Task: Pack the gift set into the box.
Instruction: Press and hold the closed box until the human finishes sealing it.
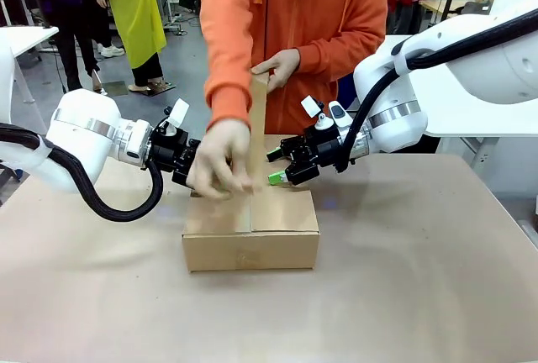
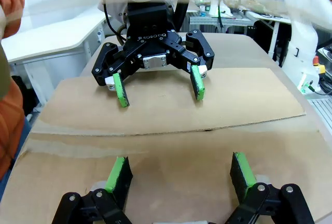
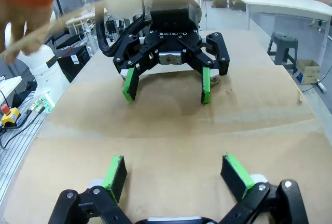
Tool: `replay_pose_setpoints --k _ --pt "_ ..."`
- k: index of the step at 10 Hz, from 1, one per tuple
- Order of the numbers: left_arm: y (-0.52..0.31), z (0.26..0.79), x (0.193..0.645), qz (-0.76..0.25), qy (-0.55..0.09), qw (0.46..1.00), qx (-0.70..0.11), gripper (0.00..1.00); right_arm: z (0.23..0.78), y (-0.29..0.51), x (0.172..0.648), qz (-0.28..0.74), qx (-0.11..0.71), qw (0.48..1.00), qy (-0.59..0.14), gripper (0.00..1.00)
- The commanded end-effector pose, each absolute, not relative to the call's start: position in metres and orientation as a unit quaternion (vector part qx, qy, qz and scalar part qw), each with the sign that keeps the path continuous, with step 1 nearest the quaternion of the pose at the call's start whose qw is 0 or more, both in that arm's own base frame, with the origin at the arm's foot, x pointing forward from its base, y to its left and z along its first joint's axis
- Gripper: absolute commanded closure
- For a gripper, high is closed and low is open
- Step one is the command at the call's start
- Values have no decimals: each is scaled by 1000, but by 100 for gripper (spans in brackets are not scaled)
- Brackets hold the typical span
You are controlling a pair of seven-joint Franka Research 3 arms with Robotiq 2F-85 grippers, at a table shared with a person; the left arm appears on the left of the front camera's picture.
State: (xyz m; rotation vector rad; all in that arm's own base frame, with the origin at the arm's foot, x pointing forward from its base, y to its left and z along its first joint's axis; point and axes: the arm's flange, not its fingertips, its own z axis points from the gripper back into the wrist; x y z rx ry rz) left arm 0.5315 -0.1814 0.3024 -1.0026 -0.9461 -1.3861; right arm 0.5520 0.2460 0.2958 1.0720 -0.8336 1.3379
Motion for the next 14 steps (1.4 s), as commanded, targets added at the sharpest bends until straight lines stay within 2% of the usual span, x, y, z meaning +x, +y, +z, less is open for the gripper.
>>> replay_pose_setpoints --k 1,14 --pt "-183 298 530 -588 -406 562 -418 0 292 244 552 576 454 584 -348 0" --pt "-183 298 530 -588 -406 562 -418 0 292 244 552 576 454 584 -348 0"
